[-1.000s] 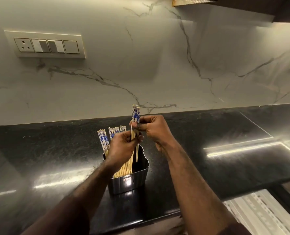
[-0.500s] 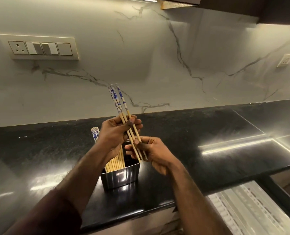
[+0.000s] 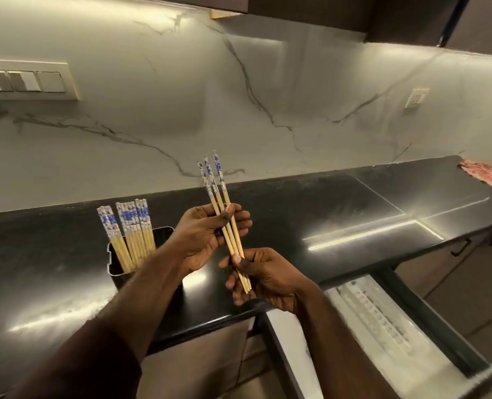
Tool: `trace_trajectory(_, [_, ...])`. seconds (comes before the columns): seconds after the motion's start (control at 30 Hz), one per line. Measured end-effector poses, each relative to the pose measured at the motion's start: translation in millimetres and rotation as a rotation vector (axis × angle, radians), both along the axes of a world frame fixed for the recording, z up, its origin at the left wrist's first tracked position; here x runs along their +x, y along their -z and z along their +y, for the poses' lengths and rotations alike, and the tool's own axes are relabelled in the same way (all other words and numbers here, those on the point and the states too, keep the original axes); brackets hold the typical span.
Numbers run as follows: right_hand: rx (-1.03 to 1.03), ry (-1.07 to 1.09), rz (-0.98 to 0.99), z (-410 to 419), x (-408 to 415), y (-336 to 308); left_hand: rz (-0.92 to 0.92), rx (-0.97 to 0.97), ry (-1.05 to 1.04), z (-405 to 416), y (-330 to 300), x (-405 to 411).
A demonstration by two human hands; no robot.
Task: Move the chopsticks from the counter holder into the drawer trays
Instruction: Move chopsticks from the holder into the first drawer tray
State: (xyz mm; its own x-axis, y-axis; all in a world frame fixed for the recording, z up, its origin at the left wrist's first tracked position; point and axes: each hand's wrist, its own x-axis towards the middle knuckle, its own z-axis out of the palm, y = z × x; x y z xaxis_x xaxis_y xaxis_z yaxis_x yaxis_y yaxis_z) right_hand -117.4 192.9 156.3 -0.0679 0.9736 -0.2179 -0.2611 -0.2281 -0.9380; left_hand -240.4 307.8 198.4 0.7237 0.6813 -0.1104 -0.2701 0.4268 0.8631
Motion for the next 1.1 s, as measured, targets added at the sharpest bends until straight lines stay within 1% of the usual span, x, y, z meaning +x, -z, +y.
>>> trace_trajectory(0.17, [-0.022, 0.046, 0.007, -74.4, 51.2, 8.4, 0.049, -0.009, 0.008, -77.5, 11.0, 49.9])
trace_trajectory(0.33, [-0.055, 0.091, -0.113, -142.0, 105.2, 15.1, 0.07, -0.058, -0.019, -147.6, 22.0, 101.6])
trace_trajectory(0.5, [-0.12, 0.137, -0.141, -189.7, 143.1, 14.7, 0.108, -0.064, -0.012, -192.9, 28.1, 142.2])
trace_trajectory(0.83, [-0.245, 0.271, -0.164, -233.1, 177.4, 45.5, 0.207, -0.05, -0.008, -224.2, 63.2, 183.8])
trace_trajectory(1.1, [-0.309, 0.308, -0.188, -245.4, 198.9, 73.5, 0.288, -0.061, 0.001, -233.0, 96.7, 205.1])
